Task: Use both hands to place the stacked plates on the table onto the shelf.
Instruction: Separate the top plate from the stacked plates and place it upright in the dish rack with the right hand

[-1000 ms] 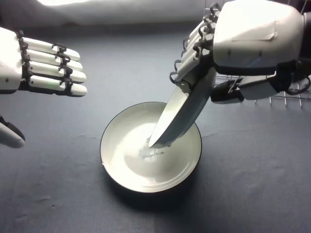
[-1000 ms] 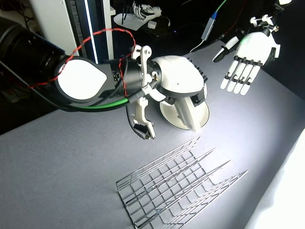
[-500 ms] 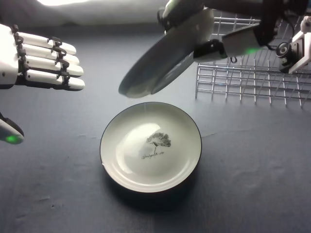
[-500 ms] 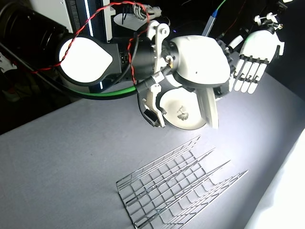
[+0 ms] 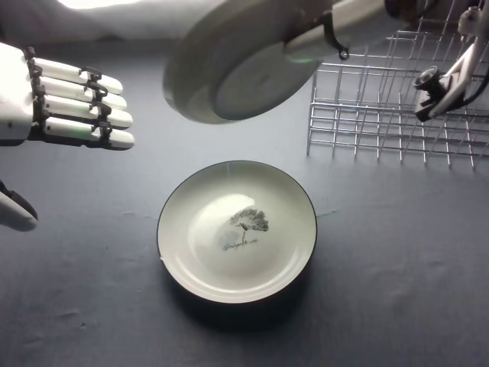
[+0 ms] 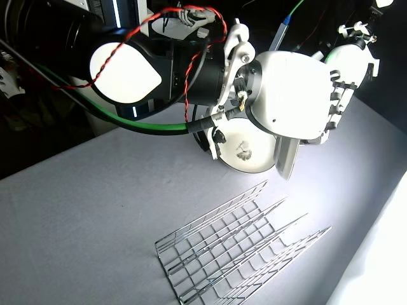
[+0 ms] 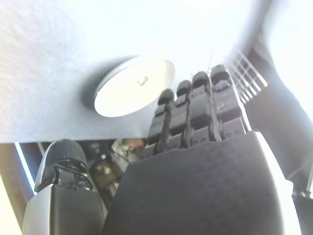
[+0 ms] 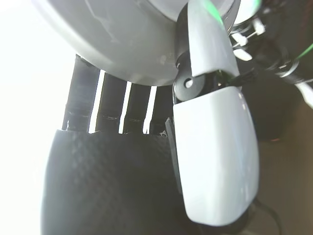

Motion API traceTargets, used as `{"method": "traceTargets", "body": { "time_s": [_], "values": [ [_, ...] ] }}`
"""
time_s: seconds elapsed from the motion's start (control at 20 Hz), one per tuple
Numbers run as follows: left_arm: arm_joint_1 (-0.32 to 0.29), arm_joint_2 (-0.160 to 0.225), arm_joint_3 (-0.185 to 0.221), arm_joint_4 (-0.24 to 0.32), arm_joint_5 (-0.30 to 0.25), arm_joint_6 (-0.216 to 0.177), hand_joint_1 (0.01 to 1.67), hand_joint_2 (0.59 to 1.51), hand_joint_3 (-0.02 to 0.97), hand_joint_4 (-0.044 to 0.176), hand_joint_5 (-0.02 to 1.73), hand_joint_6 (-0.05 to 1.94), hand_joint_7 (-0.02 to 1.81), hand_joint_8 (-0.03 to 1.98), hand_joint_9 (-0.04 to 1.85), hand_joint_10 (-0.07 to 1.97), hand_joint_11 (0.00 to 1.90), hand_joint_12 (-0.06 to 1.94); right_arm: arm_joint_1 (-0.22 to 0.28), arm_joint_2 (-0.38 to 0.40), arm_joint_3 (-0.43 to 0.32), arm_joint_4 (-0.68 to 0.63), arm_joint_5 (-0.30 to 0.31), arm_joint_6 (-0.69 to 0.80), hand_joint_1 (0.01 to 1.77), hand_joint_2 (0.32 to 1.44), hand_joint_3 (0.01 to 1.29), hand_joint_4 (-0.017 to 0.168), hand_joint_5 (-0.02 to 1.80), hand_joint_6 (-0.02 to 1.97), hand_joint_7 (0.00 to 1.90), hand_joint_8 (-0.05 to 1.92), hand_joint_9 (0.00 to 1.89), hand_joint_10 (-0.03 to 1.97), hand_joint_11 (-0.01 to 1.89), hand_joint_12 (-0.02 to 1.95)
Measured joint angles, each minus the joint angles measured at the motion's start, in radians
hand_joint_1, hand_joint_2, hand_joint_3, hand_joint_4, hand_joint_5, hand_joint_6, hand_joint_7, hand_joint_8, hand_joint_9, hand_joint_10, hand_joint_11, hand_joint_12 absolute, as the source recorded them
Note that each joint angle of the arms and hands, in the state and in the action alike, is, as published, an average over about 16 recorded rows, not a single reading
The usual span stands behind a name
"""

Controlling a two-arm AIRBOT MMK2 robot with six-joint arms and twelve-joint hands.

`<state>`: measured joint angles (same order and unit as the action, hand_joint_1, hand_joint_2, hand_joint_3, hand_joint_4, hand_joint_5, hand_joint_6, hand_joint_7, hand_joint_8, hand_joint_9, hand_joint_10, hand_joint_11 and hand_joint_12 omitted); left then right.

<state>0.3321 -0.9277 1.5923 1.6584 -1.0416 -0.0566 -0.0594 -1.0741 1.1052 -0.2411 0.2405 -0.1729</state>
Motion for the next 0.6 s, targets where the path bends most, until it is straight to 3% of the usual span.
{"method": "traceTargets", "body": {
  "time_s": [0.3, 0.6],
  "values": [
    [0.001, 0.0, -0.03, 0.0, 0.0, 0.011, 0.01, 1.103, 0.017, 0.008, 0.01, 0.01, 0.01, -0.01, 0.02, 0.0, 0.01, 0.01, 0.024, -0.007, 0.014, 0.168, -0.068, -0.001, 1.39, 1.01, 0.01, -0.008, 0.89, 1.01, 0.97, 0.92, 0.94, 1.19, 0.84, 1.34],
    [0.005, 0.002, -0.047, 0.001, 0.002, 0.019, 0.01, 1.103, 0.018, 0.008, 0.02, 0.01, 0.02, -0.01, 0.02, 0.0, 0.01, 0.01, 0.032, -0.005, 0.046, 0.243, -0.095, -0.001, 1.39, 1.01, 0.01, -0.008, 0.9, 0.98, 0.98, 0.91, 0.95, 1.17, 0.86, 1.33]
  ]
}}
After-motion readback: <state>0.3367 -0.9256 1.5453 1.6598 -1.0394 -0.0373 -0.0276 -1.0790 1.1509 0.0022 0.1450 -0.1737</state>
